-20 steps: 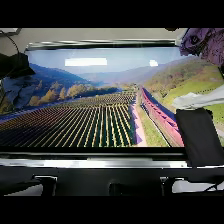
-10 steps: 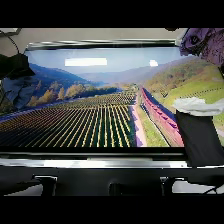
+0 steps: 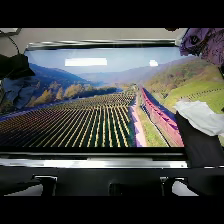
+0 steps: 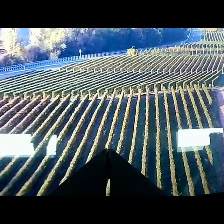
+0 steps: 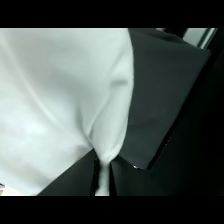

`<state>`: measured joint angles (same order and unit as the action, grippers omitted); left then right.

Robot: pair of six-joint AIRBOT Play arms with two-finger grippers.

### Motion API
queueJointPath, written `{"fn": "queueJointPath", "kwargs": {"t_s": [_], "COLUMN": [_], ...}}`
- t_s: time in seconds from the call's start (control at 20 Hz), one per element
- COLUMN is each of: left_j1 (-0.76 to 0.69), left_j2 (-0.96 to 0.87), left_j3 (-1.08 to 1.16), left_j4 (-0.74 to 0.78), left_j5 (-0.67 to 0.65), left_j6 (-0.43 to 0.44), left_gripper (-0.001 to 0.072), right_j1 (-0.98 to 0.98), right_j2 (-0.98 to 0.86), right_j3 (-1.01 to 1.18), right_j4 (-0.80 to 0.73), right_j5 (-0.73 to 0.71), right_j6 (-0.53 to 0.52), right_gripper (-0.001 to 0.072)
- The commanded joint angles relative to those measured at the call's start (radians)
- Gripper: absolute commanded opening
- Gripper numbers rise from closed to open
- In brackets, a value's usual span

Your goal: Fold the clothes and pants, and hang the long-sleeved shirts on hangers.

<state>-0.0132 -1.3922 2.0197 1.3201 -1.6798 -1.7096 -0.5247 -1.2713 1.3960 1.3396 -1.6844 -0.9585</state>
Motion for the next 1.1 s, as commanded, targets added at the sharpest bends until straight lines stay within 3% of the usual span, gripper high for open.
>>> {"fn": "queueJointPath", "kwargs": {"t_s": [0.0,0.55,1.05], "left_j1": [-0.001,-0.001,-0.001], "left_j2": [0.000,0.000,0.000], "left_j3": [0.000,0.000,0.000], "left_j4": [0.000,0.000,0.000], "left_j5": [0.000,0.000,0.000], "left_j6": [0.000,0.000,0.000], "left_gripper": [0.0021,0.0021,0.0021], "right_j1": [0.000,0.000,0.000], "right_j2": [0.071,0.090,0.090], "right_j3": [-0.180,-0.411,-0.498], "right_j4": [-0.019,-0.161,-0.185], "right_j5": [0.056,0.081,0.086], "right_j6": [0.040,0.066,0.095], "right_gripper": [0.0032,0.0033,0.0034]}}
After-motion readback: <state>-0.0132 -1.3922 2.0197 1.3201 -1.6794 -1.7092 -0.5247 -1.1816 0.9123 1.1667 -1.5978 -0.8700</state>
